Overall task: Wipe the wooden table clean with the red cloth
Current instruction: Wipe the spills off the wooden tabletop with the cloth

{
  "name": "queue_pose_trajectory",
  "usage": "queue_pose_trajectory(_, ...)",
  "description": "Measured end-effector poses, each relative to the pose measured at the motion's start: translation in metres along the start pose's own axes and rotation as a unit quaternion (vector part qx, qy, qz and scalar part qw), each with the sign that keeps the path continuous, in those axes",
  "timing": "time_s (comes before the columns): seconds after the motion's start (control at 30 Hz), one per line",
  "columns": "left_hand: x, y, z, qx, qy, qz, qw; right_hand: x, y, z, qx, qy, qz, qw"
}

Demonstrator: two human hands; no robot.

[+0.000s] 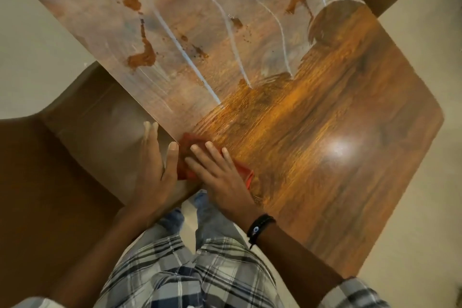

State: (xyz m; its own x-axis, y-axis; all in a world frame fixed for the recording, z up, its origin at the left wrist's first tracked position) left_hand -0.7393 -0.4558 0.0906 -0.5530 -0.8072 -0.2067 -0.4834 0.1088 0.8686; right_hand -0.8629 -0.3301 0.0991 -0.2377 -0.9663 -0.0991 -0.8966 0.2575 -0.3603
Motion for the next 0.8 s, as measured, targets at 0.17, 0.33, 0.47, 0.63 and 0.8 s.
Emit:
queue_pose_trajectory(0.17,0.001,0.005,0.001,-0.042,-0.011,-0.012,0.999,0.043,0.111,-0.056,0.066,0.045,0.161,0.984)
queue_pose_trajectory(0.33,-0.002,0.015,0.007,-0.057,-0.002,-0.024,0.998,0.098,0.21,-0.109,0.11,0.133,0.367,0.914)
queue_pose_trajectory(0.47,-0.005,0.02,0.011,-0.101,0.012,-0.032,0.994,0.103,0.156,-0.088,0.086,0.116,0.286,0.947)
queue_pose_trajectory(0.63,-0.008,0.02,0.016,-0.105,0.037,-0.037,0.993,0.05,0.028,-0.027,0.064,0.005,0.048,0.997)
queue_pose_trajectory(0.8,-0.004,0.021,0.016,-0.106,0.049,-0.034,0.993,0.061,0.052,-0.044,0.022,-0.016,-0.044,0.999)
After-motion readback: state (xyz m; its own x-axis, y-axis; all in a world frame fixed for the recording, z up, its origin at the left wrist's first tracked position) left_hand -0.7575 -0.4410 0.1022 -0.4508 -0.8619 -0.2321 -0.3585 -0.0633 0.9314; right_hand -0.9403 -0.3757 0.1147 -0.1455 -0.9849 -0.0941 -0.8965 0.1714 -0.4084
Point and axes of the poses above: each hand's wrist, its own x-axis towards the middle knuckle, its own z-axis out of the palm, y = z × x, the point moved 1 cm from there along x, towards the middle knuckle, and after that the axes turned 5 degrees about z, right-handed, at the moved point
